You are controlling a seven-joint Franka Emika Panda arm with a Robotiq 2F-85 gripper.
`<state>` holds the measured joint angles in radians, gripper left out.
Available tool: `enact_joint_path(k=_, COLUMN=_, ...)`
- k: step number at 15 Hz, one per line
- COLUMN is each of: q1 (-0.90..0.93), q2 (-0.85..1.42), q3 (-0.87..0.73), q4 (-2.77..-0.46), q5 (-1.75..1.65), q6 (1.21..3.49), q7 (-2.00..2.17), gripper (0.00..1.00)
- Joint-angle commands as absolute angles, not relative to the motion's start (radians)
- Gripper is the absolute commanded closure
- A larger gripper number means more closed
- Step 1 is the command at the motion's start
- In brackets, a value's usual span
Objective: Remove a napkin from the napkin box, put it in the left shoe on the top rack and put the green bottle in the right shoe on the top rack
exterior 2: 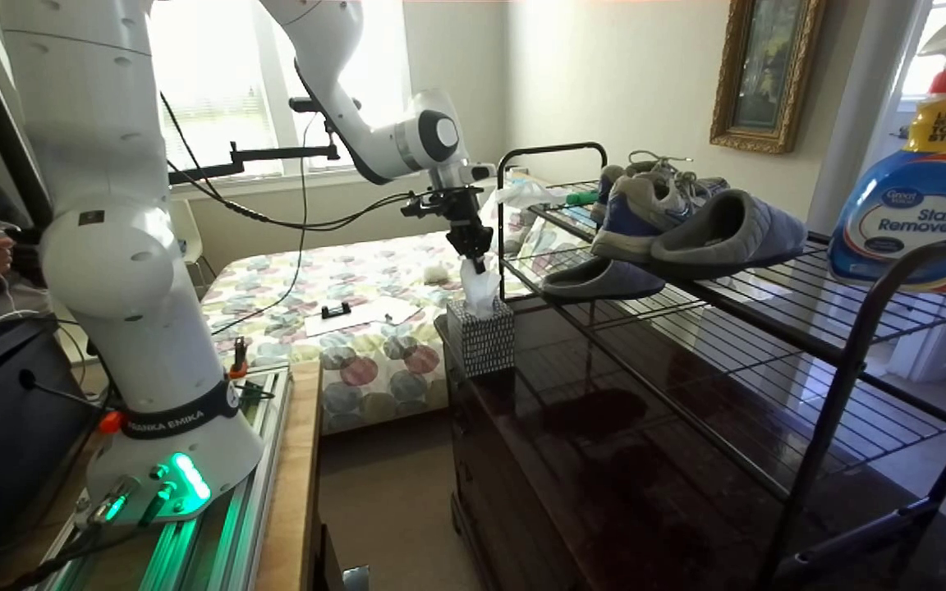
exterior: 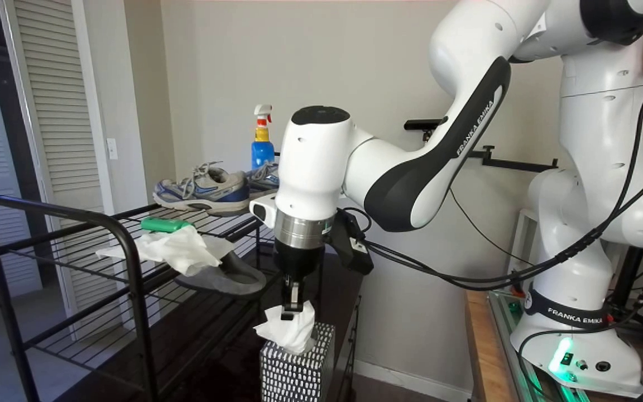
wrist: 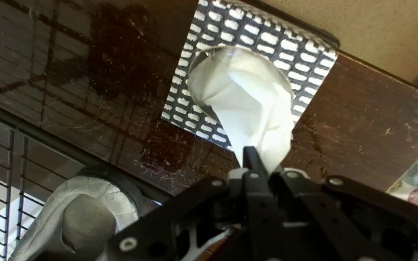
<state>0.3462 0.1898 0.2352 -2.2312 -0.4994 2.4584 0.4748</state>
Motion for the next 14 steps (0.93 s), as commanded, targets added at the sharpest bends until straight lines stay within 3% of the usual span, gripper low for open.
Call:
enact_joint_path(k=1, q1=0.371, q2=0.198, q3=0.216, q4=-2.205, q5=-0.518, q6=2.426, q7=0.505, gripper=1.00)
enact_joint_path(k=7, q1=0.345, q2=0.037, q3=0.247, q4=-2.245, q5=-0.433, q6=2.309, q7=0.390, gripper=1.00)
enact_joint_path(k=14, q1=0.313, q2=-0.142, q3=0.265, q4=-2.235, q5=-0.406, q6=2.394, q7=0.344, gripper=1.00)
